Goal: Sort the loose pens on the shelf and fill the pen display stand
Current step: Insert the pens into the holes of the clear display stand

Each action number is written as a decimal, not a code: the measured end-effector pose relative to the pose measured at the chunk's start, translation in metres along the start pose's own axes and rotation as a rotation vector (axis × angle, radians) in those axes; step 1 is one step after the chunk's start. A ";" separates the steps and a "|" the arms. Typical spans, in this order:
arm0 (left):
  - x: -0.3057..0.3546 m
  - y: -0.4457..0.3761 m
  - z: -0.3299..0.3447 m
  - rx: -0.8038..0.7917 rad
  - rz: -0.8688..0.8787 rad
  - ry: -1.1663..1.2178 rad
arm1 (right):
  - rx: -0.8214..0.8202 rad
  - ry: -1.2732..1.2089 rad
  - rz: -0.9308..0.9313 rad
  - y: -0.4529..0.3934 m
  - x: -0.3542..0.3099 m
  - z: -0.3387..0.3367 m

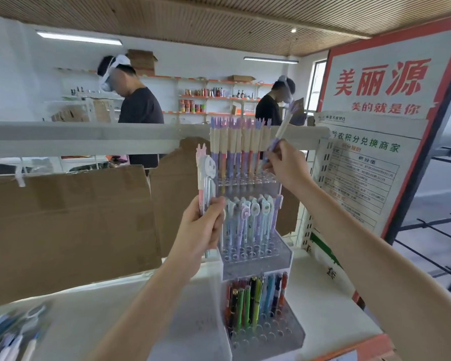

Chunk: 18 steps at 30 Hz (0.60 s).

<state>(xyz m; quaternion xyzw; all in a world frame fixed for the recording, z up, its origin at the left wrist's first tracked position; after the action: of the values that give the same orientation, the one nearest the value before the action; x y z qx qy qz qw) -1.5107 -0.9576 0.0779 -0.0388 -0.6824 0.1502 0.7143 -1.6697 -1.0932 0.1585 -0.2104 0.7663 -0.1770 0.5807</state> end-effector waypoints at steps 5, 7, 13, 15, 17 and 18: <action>0.001 0.003 -0.002 -0.013 -0.029 0.026 | -0.080 0.218 0.076 -0.015 0.015 0.012; 0.001 0.006 -0.003 -0.034 -0.029 0.044 | -0.103 0.420 0.064 -0.017 0.019 0.015; 0.001 0.014 -0.007 -0.040 0.008 0.013 | -0.143 0.549 0.104 -0.016 0.015 0.020; 0.001 0.017 -0.008 -0.047 0.028 0.022 | -0.120 0.506 0.107 -0.013 0.012 0.017; 0.001 0.020 -0.008 -0.048 0.045 0.038 | -0.038 0.406 0.051 0.000 0.005 0.013; -0.001 0.021 -0.008 -0.049 0.049 0.052 | -0.006 0.330 0.006 0.011 0.001 0.011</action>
<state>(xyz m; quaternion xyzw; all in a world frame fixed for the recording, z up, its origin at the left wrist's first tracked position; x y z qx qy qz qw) -1.5061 -0.9367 0.0710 -0.0770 -0.6660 0.1499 0.7267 -1.6602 -1.0846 0.1494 -0.1777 0.8524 -0.2052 0.4470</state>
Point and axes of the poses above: each hand's wrist, its own y-axis away from the middle knuckle, its own z-axis out of the palm, x = y × z, the point moved 2 cm from there along -y, towards the middle knuckle, and after that the axes turned 10 degrees about -y, right-handed, at the moved point
